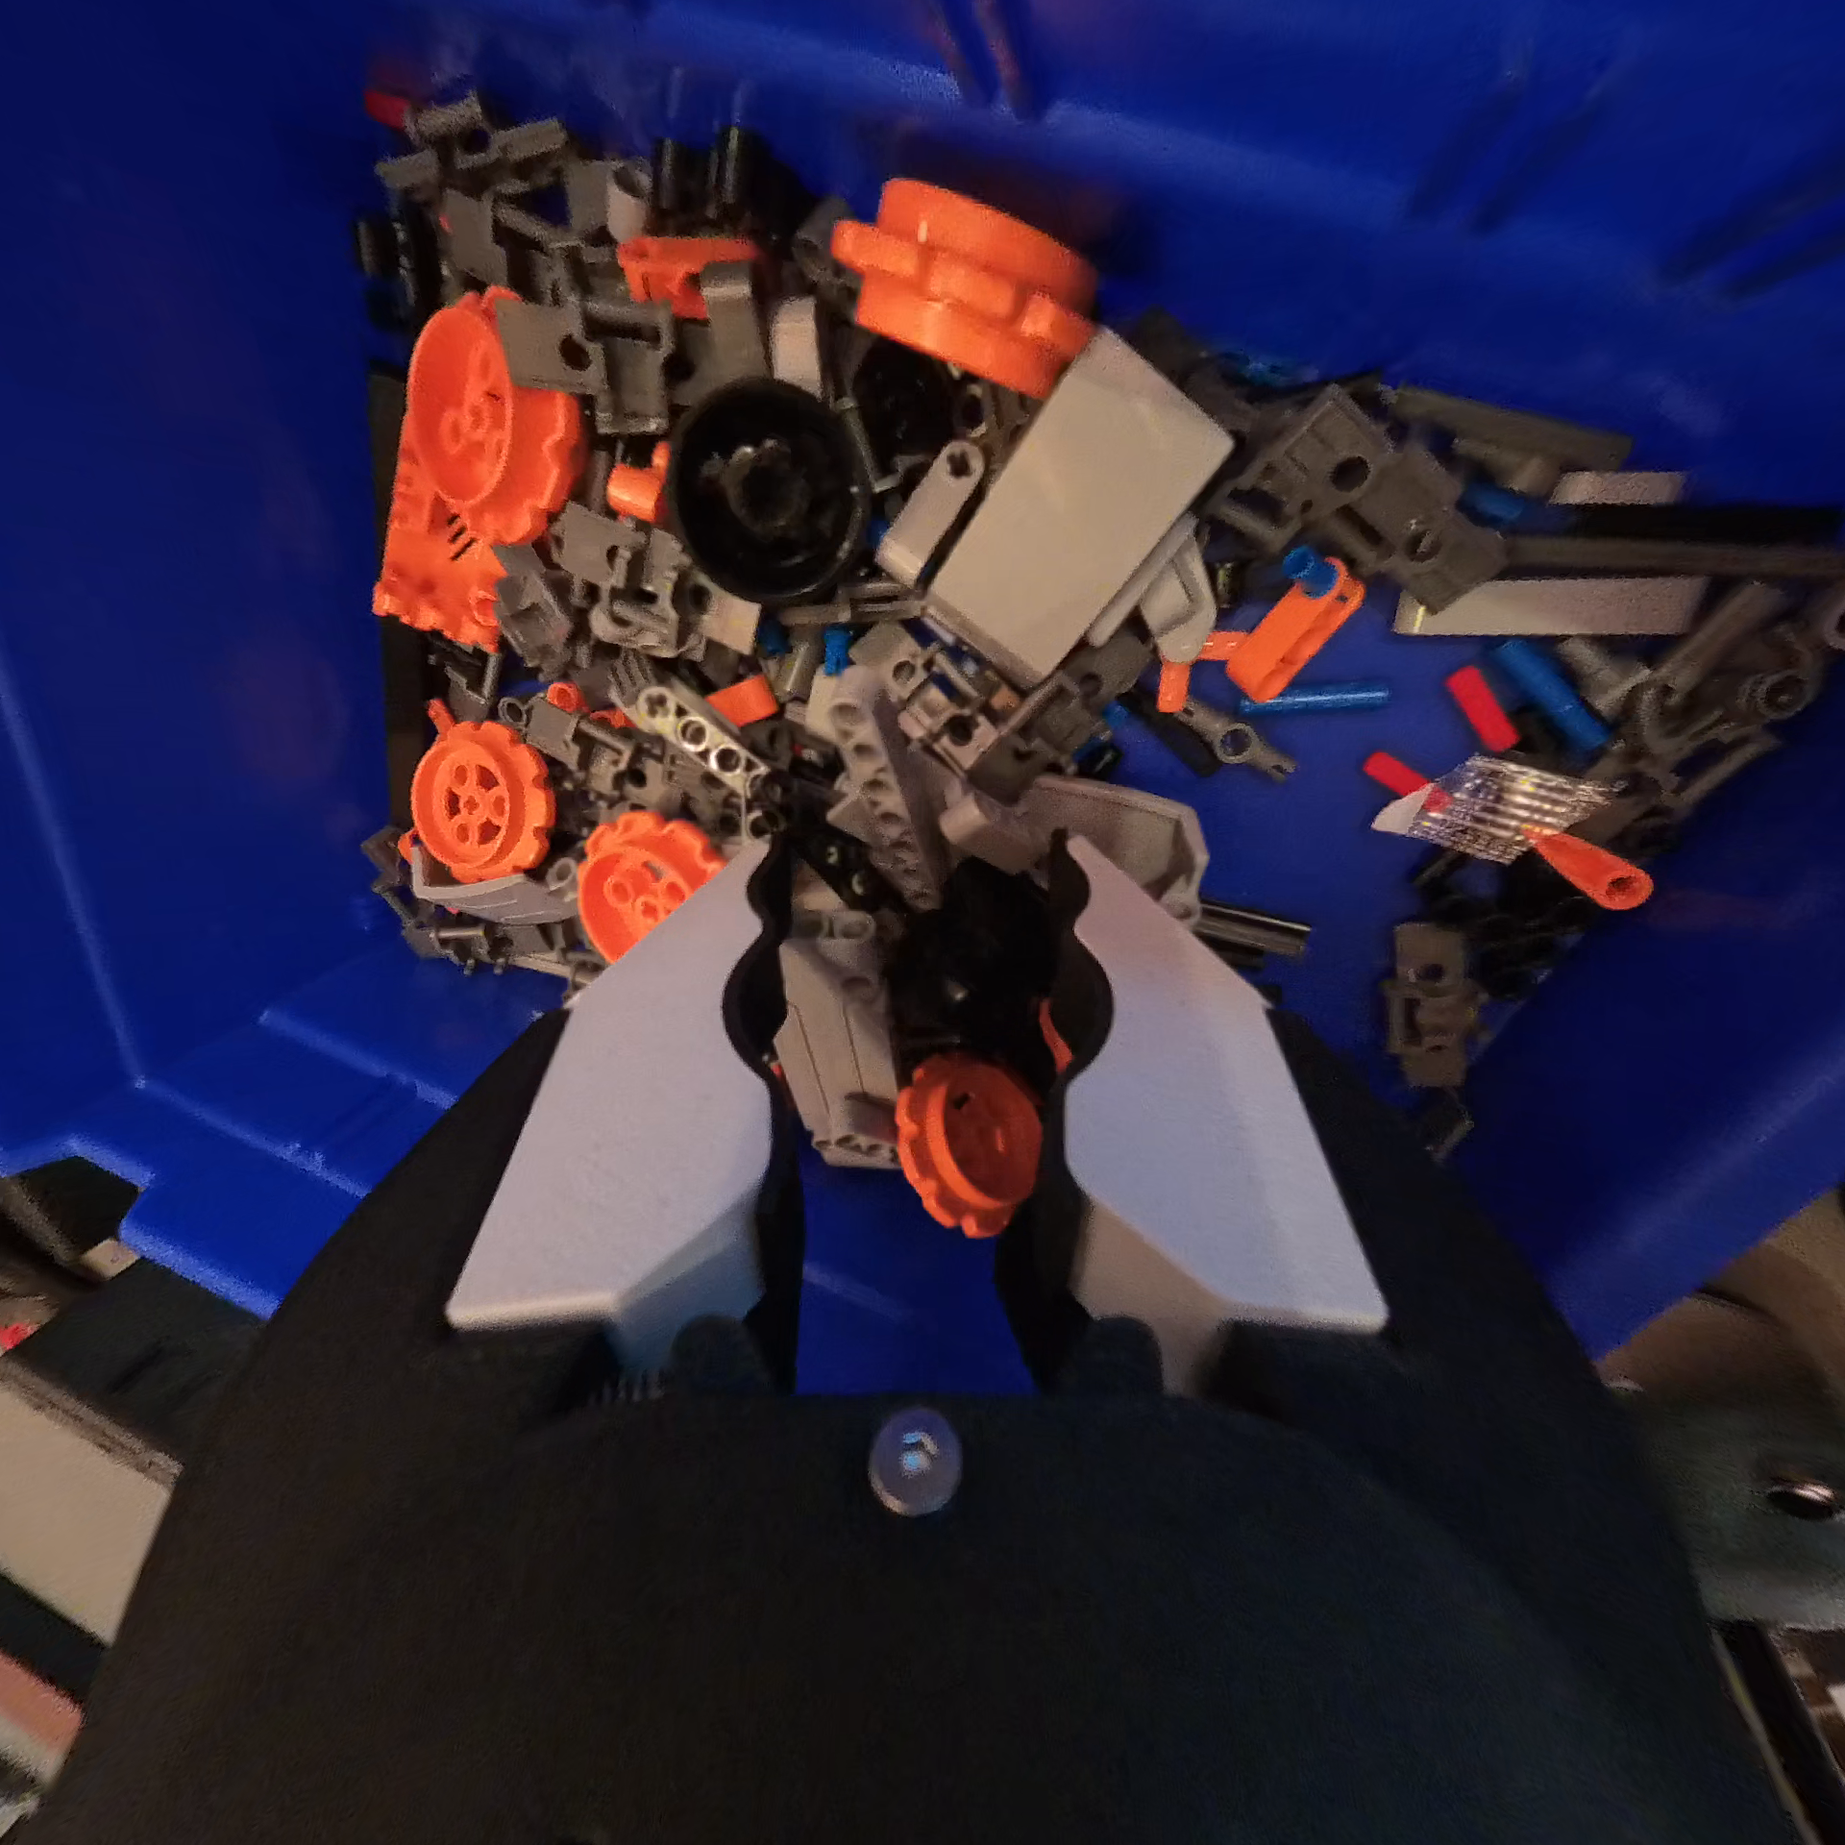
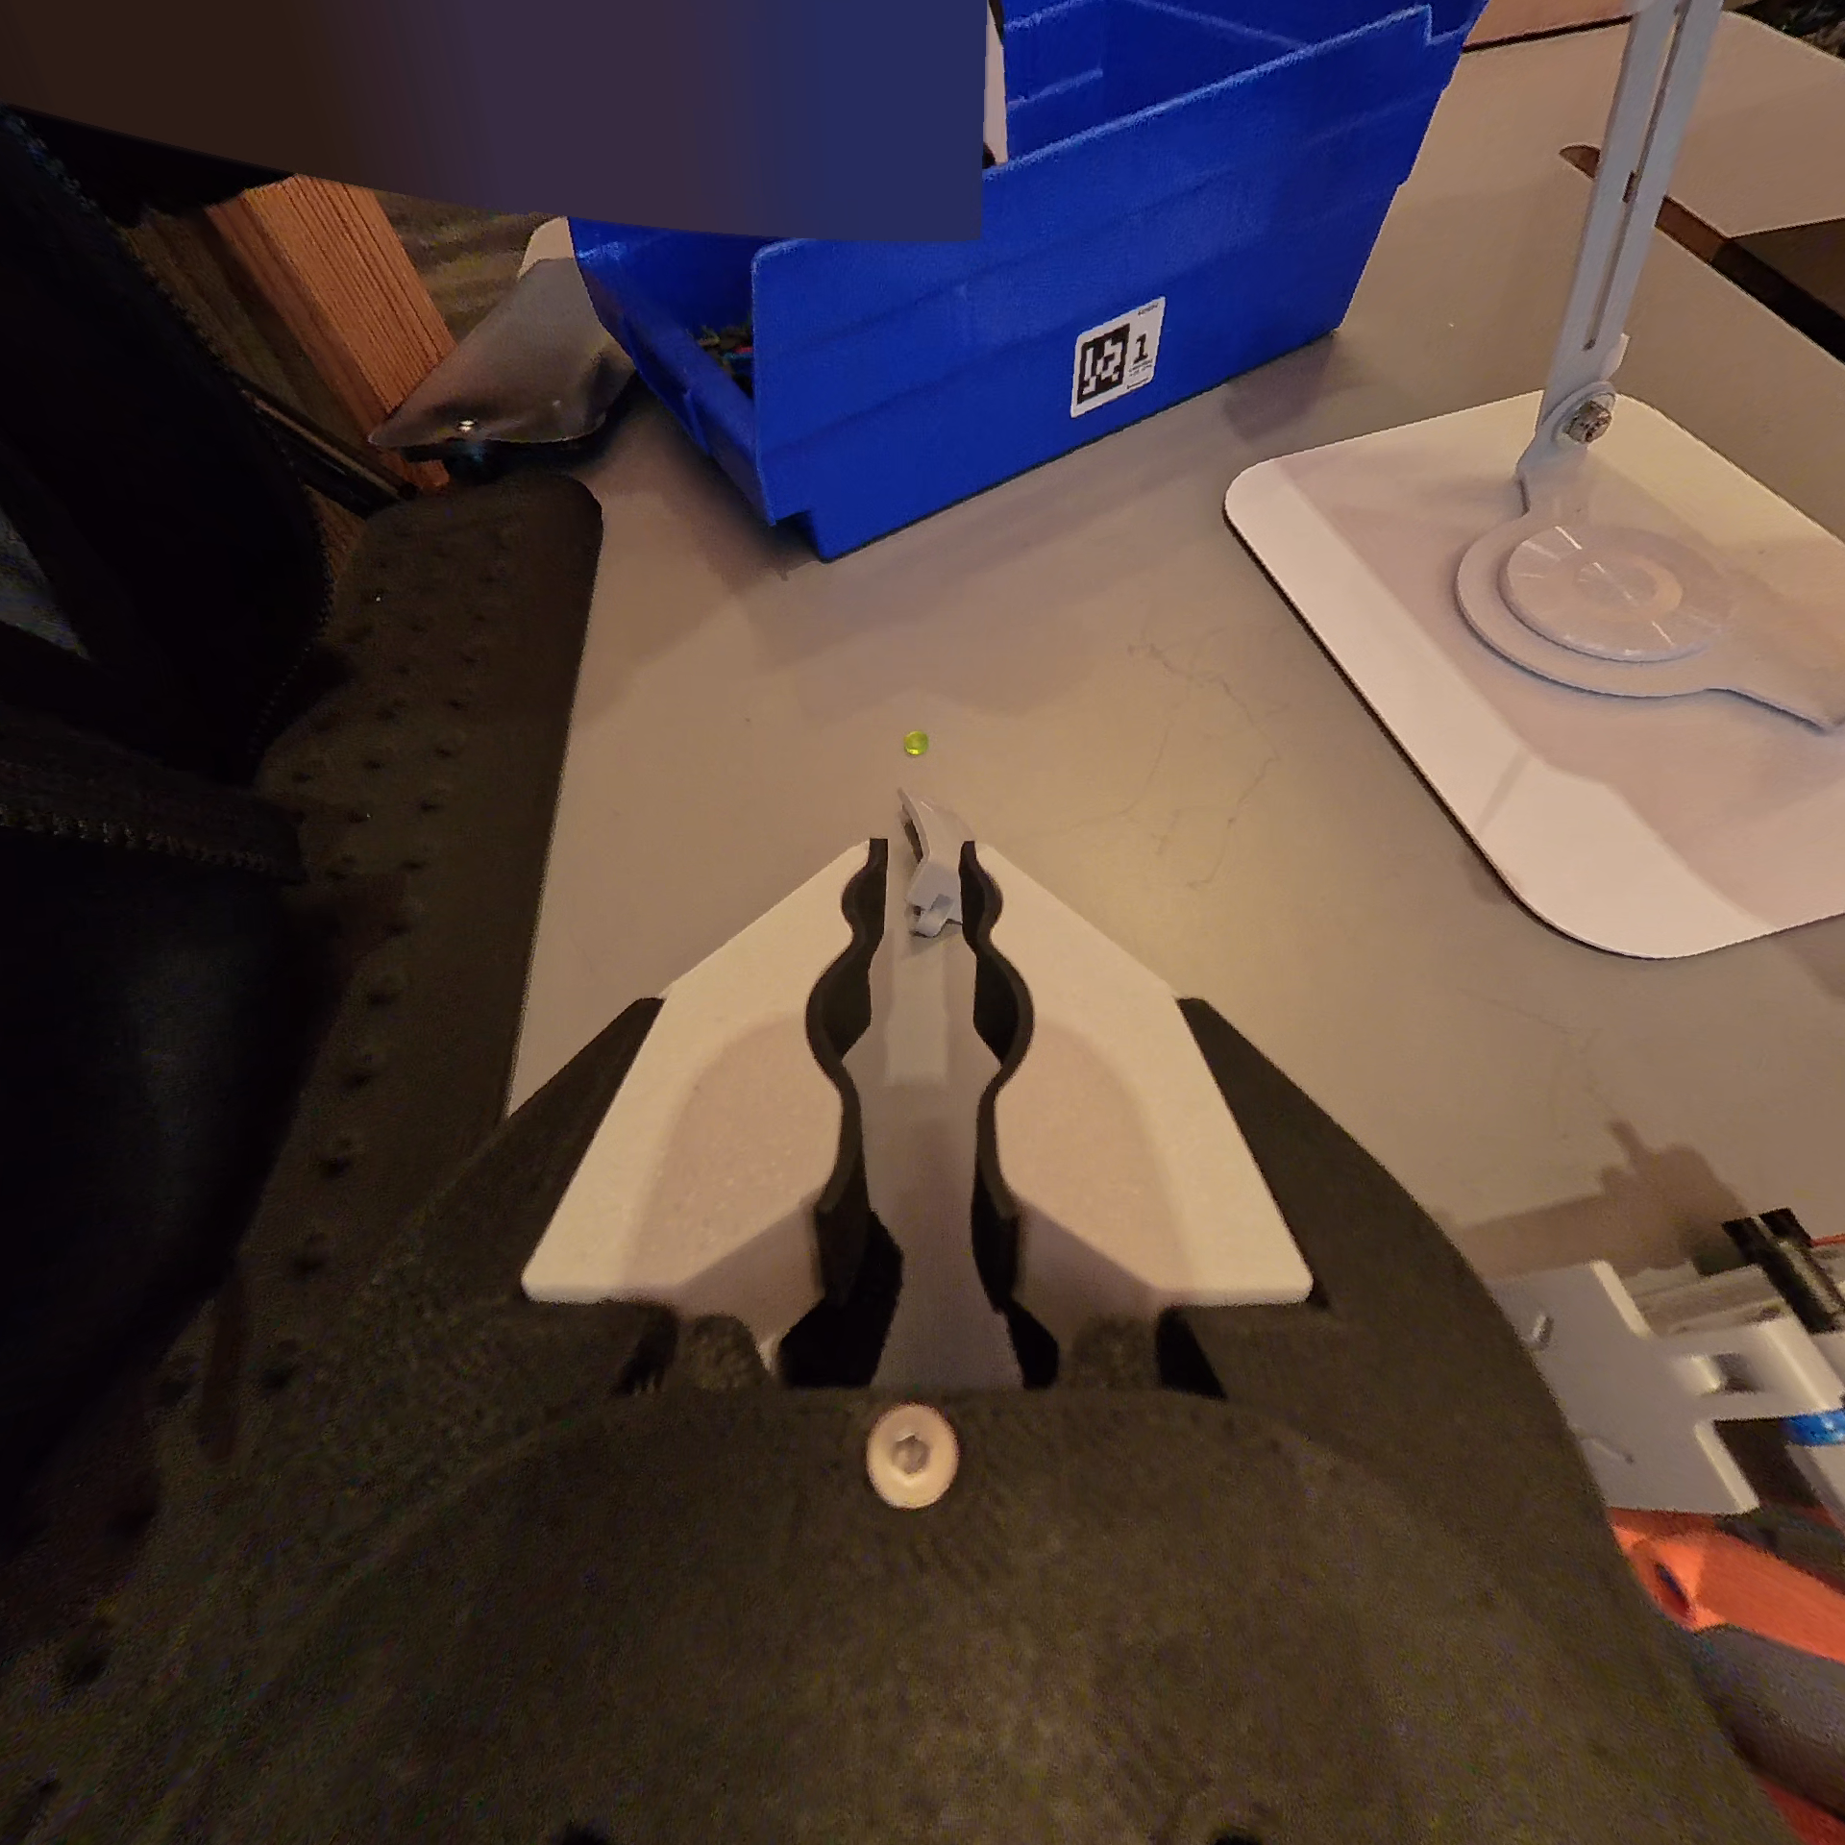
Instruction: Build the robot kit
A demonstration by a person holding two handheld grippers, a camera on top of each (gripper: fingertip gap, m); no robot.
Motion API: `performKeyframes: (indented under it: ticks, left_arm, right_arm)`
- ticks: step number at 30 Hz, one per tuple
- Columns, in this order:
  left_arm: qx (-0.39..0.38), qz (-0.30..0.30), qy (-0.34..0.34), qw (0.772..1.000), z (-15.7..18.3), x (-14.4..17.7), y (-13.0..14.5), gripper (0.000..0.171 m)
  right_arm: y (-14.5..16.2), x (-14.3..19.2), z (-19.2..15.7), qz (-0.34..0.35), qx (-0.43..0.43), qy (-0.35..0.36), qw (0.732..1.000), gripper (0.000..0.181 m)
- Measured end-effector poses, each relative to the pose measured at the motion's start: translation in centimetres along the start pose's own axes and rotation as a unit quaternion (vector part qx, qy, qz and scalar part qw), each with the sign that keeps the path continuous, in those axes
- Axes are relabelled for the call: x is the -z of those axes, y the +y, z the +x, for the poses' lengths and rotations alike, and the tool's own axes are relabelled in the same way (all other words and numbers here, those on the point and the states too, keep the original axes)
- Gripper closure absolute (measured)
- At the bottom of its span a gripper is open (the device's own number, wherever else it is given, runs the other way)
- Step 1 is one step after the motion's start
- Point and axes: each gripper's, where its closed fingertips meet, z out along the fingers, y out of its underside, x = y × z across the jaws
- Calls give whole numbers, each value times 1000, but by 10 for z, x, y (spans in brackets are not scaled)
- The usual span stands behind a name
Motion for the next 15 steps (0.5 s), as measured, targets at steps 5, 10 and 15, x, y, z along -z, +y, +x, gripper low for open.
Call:
performKeyframes:
  ticks: [5,10,15]
  left_arm:
    - [20,-5,-15,1000,-19,4,12,125]
    - [31,-1,-32,999,-32,13,18,121]
    - [10,48,-20,999,-21,31,-1,119]
  right_arm:
    - [1,1,1,-1,-1,0,1000,169]
    - [2,0,1,-1,-1,0,1000,169]
    - [2,0,1,-1,-2,-1,1000,169]
